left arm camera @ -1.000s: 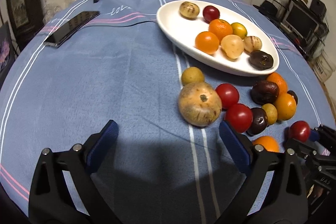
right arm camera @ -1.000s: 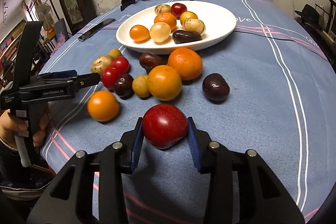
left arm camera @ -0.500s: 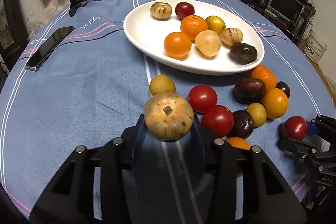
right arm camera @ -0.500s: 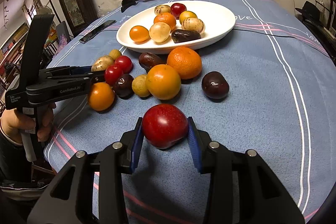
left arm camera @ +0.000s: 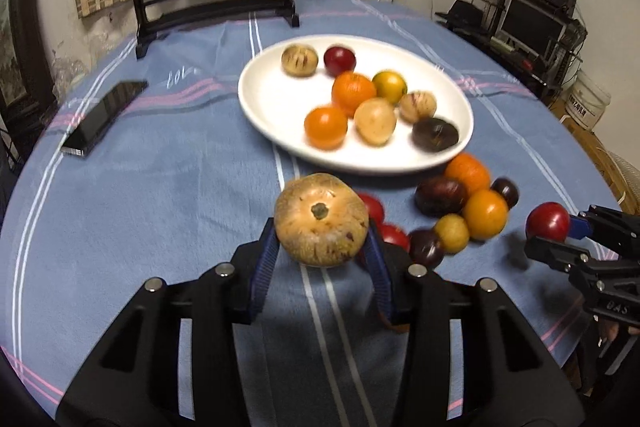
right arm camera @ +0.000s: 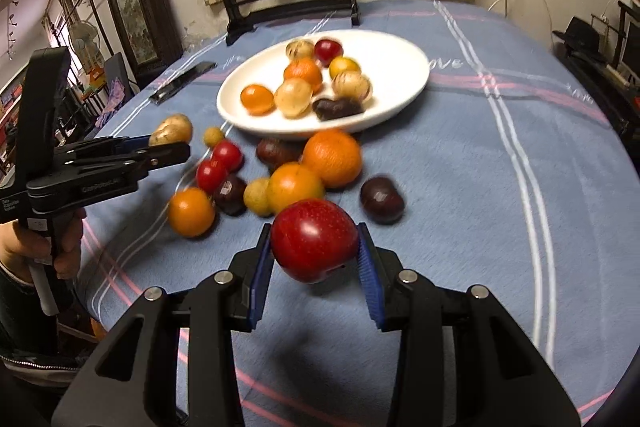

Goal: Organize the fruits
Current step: 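Carry both fruits onto the white plate and open both grippers, then grasp an orange round fruit from the pile with the left gripper, then grasp the dark purple plum with the right gripper while the left holds the orange fruit, then carry both fruits onto the white plate and open both grippers, then grasp the small yellow-green fruit from the pile with the left gripper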

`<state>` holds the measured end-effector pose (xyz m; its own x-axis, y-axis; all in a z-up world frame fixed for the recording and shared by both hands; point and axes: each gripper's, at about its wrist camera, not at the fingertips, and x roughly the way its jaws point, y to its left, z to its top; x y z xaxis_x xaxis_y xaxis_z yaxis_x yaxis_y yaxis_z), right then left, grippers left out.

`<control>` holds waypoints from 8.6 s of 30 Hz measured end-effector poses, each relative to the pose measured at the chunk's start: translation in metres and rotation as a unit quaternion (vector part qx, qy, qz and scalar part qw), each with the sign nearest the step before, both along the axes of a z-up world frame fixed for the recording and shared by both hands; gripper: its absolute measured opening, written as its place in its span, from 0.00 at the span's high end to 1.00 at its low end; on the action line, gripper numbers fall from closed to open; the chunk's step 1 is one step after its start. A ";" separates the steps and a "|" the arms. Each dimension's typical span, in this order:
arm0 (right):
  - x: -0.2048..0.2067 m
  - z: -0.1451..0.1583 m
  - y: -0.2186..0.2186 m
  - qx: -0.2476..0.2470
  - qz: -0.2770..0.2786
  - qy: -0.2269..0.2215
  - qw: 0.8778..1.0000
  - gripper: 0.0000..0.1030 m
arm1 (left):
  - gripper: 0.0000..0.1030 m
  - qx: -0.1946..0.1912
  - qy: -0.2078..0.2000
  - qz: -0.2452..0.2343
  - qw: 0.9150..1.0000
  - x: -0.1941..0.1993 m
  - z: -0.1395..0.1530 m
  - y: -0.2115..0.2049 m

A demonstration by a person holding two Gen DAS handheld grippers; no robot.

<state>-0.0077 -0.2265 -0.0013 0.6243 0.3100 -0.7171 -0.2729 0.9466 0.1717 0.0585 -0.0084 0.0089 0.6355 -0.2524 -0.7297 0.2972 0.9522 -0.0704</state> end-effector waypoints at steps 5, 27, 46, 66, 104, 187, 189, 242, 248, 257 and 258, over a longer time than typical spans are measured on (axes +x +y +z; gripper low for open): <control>0.020 0.019 -0.006 0.004 -0.019 -0.026 0.999 0.60 | 0.58 -0.009 -0.021 0.001 1.000 0.021 0.021 -0.006; 0.155 0.023 0.020 0.016 -0.039 -0.043 0.998 0.61 | 0.57 0.000 0.015 0.053 0.998 0.152 -0.002 -0.030; 0.161 0.009 -0.002 0.017 -0.098 -0.046 0.994 0.33 | 0.18 0.012 0.004 0.054 0.998 0.144 -0.008 -0.028; 0.158 0.010 -0.008 0.036 -0.106 -0.045 0.993 0.33 | 0.11 -0.036 0.019 0.043 0.998 0.140 -0.010 -0.026; 0.035 0.022 -0.038 0.071 -0.086 -0.039 0.993 0.33 | 0.03 -0.012 -0.007 -0.004 1.000 -0.037 -0.005 -0.017; 0.149 0.033 0.009 0.008 -0.058 -0.055 0.997 0.70 | 0.62 0.000 -0.024 0.025 0.999 0.121 0.016 -0.042; 0.152 0.025 0.003 0.015 -0.065 -0.047 0.997 0.70 | 0.62 -0.003 -0.017 0.030 0.999 0.125 0.008 -0.038; 0.150 0.008 -0.011 0.037 -0.096 -0.062 0.993 0.33 | 0.03 -0.045 -0.063 0.098 0.992 0.078 0.008 0.014; 0.149 0.006 -0.014 0.041 -0.102 -0.060 0.992 0.33 | 0.03 0.003 -0.039 0.070 0.997 0.062 -0.007 0.012; 0.144 0.006 -0.013 0.050 -0.095 -0.063 0.992 0.33 | 0.03 -0.043 0.005 0.052 0.998 0.055 -0.023 0.029; 0.143 0.006 -0.013 0.052 -0.094 -0.063 0.992 0.33 | 0.03 -0.054 0.012 0.047 0.997 0.056 -0.025 0.031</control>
